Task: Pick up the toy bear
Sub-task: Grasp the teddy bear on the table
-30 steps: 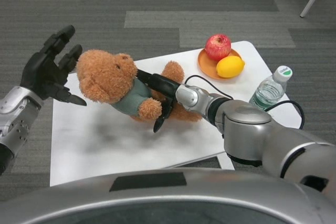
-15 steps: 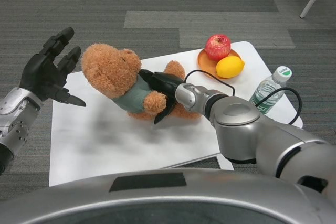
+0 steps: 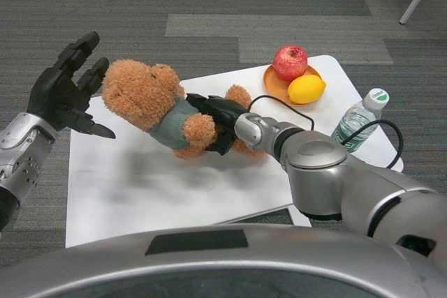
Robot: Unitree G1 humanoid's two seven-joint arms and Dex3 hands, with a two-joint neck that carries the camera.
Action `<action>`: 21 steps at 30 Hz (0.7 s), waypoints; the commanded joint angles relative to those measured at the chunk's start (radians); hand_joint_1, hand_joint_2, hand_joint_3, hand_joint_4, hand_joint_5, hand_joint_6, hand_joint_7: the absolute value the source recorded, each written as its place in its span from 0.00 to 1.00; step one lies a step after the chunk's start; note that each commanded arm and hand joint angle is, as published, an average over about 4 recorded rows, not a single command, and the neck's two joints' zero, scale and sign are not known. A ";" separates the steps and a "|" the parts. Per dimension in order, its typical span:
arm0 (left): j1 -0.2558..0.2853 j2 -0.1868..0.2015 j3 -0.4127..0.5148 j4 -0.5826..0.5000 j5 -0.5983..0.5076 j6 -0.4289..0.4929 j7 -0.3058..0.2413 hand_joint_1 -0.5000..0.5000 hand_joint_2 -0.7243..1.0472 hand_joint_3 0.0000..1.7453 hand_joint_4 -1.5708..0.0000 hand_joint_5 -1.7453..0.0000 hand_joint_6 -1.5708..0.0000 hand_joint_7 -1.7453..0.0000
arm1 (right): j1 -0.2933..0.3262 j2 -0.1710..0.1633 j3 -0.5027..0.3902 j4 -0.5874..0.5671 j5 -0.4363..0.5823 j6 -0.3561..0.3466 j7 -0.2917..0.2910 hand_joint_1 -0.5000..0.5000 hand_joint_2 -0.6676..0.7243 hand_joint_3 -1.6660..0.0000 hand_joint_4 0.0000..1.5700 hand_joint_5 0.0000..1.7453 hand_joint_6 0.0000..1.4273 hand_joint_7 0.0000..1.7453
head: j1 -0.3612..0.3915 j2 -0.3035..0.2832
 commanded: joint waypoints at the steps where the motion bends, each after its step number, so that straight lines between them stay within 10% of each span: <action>1: 0.017 -0.014 0.018 0.006 -0.007 -0.010 -0.001 0.03 0.40 0.04 1.00 1.00 1.00 0.88 | 0.041 -0.043 -0.069 -0.041 -0.001 -0.028 0.038 0.01 0.14 0.05 0.20 0.89 0.74 0.88 | 0.017 0.008; 7: 0.024 -0.029 0.044 0.003 0.000 -0.009 -0.001 0.04 0.40 0.05 1.00 1.00 1.00 0.88 | 0.193 -0.187 -0.417 -0.338 -0.042 -0.086 0.064 0.04 0.18 0.05 0.13 0.89 0.74 0.88 | 0.043 0.029; 13: 0.020 -0.036 0.059 0.002 0.004 -0.009 -0.001 0.07 0.40 0.05 1.00 1.00 1.00 0.88 | 0.390 -0.187 -0.858 -0.559 -0.054 -0.081 0.198 0.04 0.18 0.05 0.13 0.89 0.75 0.88 | 0.047 0.054; 21: -0.009 -0.043 0.058 0.012 0.011 -0.009 0.000 0.07 0.40 0.05 1.00 1.00 1.00 0.88 | 0.475 -0.220 -1.009 -0.824 -0.023 -0.077 0.222 0.04 0.18 0.05 0.15 0.89 0.76 0.88 | 0.047 0.094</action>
